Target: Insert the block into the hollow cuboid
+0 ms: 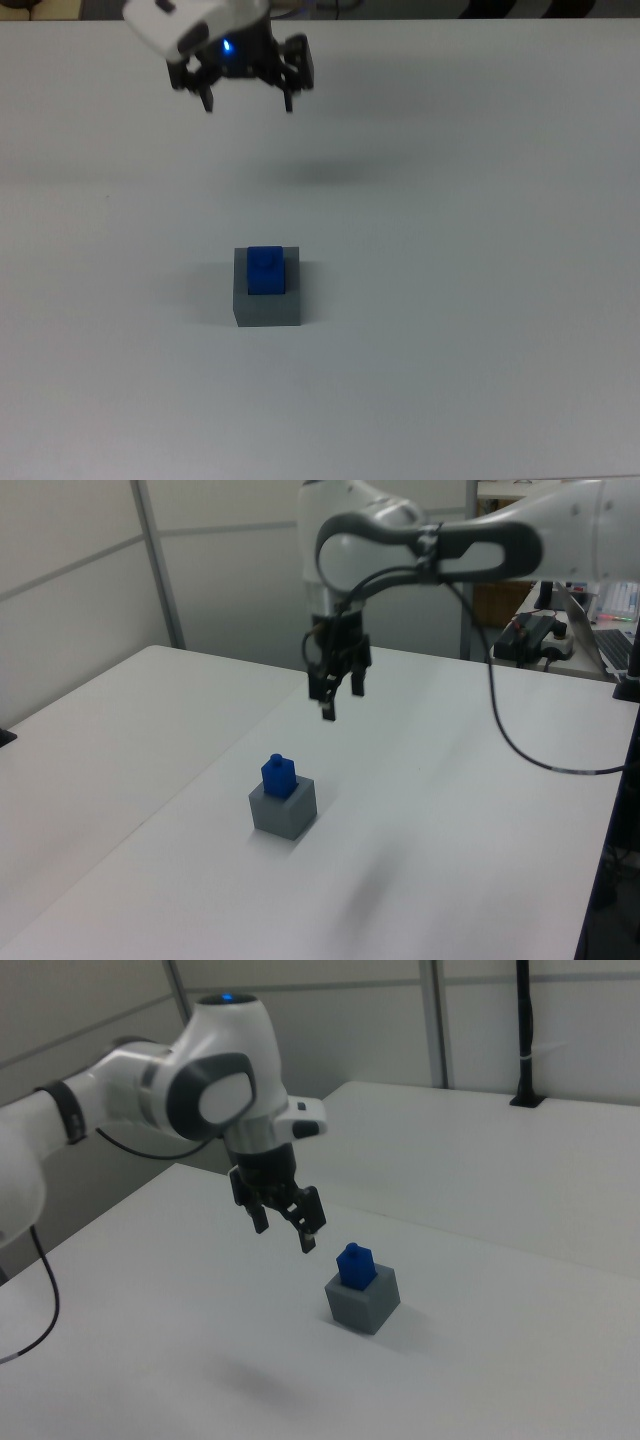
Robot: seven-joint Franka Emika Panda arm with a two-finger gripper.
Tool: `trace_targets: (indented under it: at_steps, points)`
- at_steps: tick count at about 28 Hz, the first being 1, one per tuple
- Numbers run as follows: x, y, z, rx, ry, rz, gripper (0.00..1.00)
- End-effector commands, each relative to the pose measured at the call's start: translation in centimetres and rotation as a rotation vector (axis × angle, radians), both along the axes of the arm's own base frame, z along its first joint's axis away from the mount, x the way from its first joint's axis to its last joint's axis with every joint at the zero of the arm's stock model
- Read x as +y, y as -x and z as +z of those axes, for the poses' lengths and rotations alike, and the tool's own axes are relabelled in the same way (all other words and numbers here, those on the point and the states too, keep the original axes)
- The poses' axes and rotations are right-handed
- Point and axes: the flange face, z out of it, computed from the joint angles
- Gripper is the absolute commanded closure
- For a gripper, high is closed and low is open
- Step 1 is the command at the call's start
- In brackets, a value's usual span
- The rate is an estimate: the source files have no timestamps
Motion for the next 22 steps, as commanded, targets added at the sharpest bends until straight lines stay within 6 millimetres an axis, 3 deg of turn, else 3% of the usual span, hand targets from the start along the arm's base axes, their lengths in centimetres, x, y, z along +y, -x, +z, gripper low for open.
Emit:
trace_targets:
  at_steps: [1, 22]
  points:
    - [-1.01, 4.01, 1.20, 0.002, 0.051, 0.015, 0.00]
    - [-1.33, 4.41, 1.45, 0.001, 0.081, 0.015, 0.00]
